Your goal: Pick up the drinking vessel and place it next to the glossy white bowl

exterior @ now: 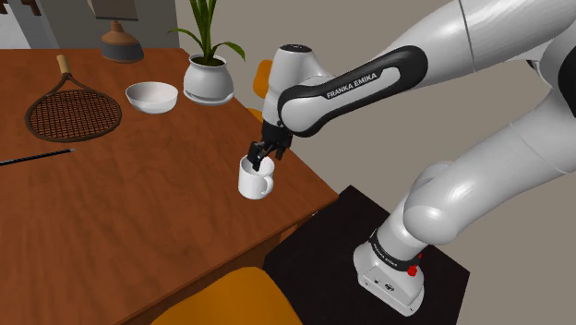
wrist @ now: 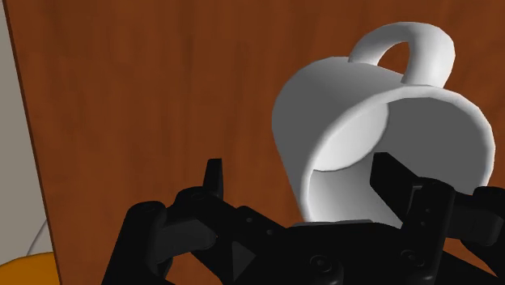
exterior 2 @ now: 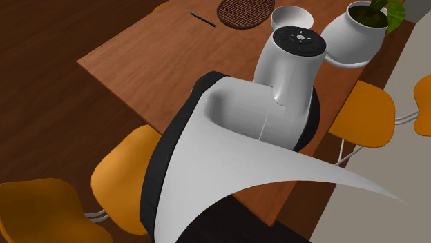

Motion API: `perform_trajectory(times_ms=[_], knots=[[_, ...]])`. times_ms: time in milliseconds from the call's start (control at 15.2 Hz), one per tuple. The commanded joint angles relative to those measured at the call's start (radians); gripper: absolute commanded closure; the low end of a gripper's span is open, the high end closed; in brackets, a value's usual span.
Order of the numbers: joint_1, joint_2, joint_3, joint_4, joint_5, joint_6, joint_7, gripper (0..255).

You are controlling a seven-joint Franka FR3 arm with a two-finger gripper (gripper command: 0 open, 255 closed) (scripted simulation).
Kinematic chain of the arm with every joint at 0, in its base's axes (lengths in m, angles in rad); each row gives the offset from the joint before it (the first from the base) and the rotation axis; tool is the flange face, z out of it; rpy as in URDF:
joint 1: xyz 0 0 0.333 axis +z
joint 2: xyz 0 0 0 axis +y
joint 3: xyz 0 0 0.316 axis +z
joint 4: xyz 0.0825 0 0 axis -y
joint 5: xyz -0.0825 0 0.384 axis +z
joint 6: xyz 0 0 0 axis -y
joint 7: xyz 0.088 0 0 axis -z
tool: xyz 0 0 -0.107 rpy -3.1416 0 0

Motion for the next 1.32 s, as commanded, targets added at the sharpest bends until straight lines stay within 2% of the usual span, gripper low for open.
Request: perform_trajectory(times_ms=[0, 462, 528, 1122, 1254], knots=[[-0.002, 0.016, 0.001, -0.005, -0.003, 0.022, 0.0, 0], [-0.002, 0.016, 0.001, -0.005, -0.003, 0.022, 0.0, 0], [-0.002, 0.016, 0.001, -0.005, -0.003, 0.022, 0.0, 255], [-0.002, 0.016, 0.001, -0.005, -0.003, 0.022, 0.0, 255], [-0.001, -0.004, -0.002, 0.007, 0.0, -0.01, -0.002, 255]])
